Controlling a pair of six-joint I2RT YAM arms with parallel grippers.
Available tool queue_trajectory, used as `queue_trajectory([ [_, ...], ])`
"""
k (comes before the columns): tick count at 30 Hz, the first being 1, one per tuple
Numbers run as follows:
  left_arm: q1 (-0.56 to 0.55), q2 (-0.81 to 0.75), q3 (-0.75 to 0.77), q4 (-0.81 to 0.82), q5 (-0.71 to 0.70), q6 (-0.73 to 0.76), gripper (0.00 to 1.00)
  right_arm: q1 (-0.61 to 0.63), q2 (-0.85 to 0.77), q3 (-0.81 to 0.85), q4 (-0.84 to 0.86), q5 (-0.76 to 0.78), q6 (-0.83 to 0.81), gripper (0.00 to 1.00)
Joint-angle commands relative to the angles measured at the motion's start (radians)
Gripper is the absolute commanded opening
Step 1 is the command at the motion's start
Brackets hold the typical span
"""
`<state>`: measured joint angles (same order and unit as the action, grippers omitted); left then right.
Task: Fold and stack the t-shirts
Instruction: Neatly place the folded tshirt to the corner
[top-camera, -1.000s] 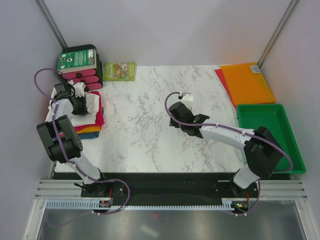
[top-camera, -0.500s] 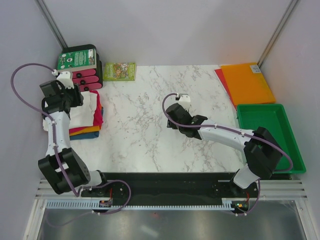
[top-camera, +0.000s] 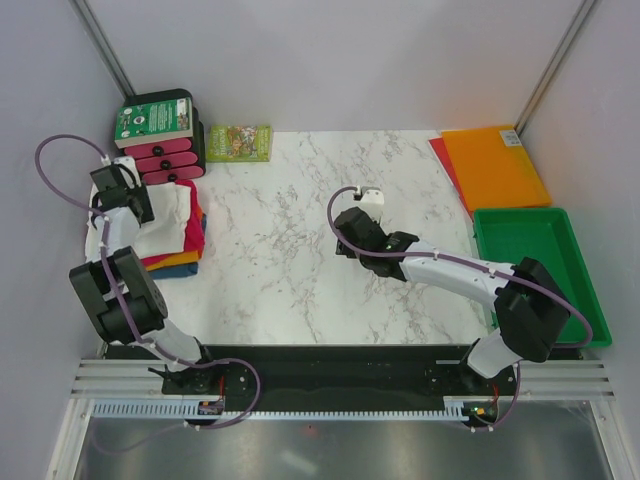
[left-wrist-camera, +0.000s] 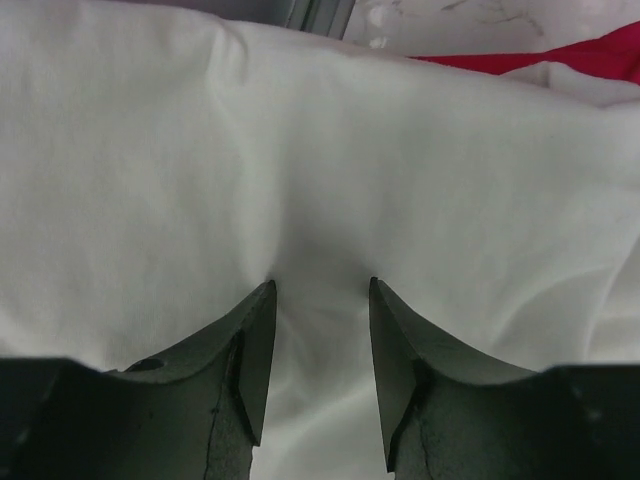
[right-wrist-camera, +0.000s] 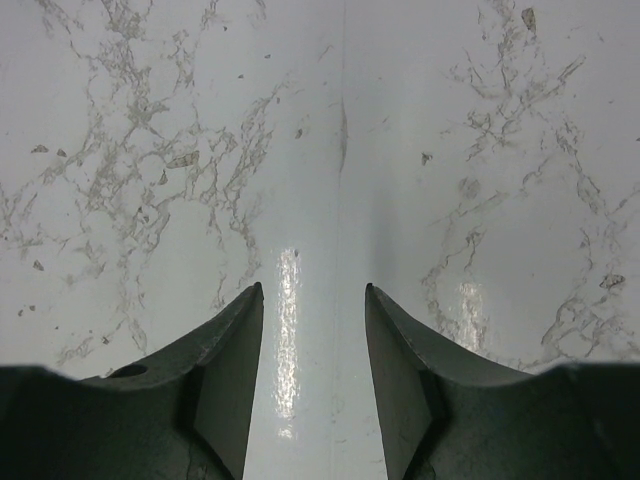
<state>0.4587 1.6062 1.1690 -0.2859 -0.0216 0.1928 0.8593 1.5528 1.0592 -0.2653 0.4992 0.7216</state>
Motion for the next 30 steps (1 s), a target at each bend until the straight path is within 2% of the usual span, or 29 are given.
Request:
queue_trajectory([
  [1,0.012,0.084,0.072,0.03,-0.121,-0.043,0.49,0.001,-0.016,-0.019,0.003,0.024,0.004,0.53],
  [6,0.014,0.182,0.109,-0.047,-0.08,-0.032,0.45,0.003,-0.003,-0.015,0.003,0.022,0.004,0.53],
  [11,0.015,0.04,0.009,0.04,0.109,-0.026,0.47,0.001,-0.007,-0.008,0.0,0.025,-0.001,0.53],
  [19,-0.012,-0.253,-0.011,-0.002,0.37,-0.039,0.53,0.009,-0.017,0.005,-0.002,0.01,0.01,0.53],
  [20,-0.026,-0.282,-0.011,-0.012,0.386,-0.042,0.56,0.01,-0.014,0.013,-0.005,0.012,0.01,0.53],
  [23,-0.078,-0.36,0.001,-0.068,0.388,-0.068,0.81,0.014,-0.007,0.036,-0.02,0.015,0.009,0.53],
  [27,-0.138,-0.414,0.023,-0.157,0.397,-0.121,0.89,0.021,-0.01,0.056,-0.037,0.022,0.009,0.53],
  [30,-0.247,-0.457,0.012,-0.205,0.315,-0.153,0.89,0.023,-0.013,0.074,-0.051,0.044,-0.001,0.54],
])
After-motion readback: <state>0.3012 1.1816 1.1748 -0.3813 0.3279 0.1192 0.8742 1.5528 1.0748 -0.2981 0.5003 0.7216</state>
